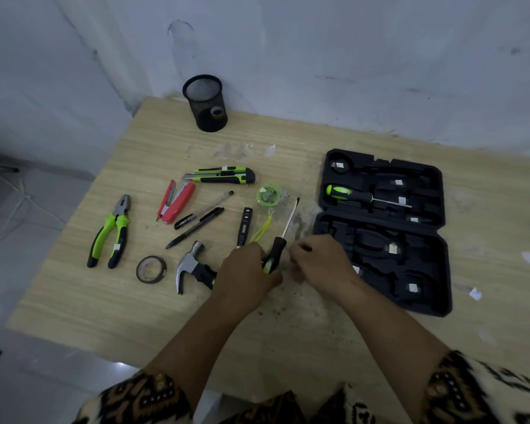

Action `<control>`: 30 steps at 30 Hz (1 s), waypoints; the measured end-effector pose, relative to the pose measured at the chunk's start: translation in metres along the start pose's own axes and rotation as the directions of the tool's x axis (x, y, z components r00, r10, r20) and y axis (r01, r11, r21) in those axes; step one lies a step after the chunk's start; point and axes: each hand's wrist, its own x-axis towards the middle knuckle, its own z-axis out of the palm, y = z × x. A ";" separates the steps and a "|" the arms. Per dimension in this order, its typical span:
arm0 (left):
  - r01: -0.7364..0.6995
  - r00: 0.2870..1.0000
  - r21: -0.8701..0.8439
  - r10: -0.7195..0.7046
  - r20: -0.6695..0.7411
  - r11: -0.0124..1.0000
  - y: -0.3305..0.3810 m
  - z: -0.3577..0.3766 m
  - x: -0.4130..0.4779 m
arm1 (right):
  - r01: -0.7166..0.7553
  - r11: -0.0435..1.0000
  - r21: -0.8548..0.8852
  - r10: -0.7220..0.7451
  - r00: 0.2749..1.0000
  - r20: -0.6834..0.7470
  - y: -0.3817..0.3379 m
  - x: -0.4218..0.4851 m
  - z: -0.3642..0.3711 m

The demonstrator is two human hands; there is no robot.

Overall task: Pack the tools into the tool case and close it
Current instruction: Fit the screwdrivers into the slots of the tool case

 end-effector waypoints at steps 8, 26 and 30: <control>-0.209 0.969 -0.153 0.184 -0.162 0.966 0.032 -0.024 -0.016 | -0.080 0.818 0.570 0.050 0.996 0.067 -0.019 -0.011 -0.035; -0.644 0.764 -0.350 0.544 -0.347 0.681 0.133 -0.071 0.014 | 0.216 0.421 0.881 -0.018 0.973 -0.230 -0.017 -0.054 -0.145; -0.668 0.744 -0.358 0.583 -0.327 0.652 0.149 -0.065 0.022 | 0.242 0.407 0.881 0.002 0.964 -0.266 -0.009 -0.053 -0.160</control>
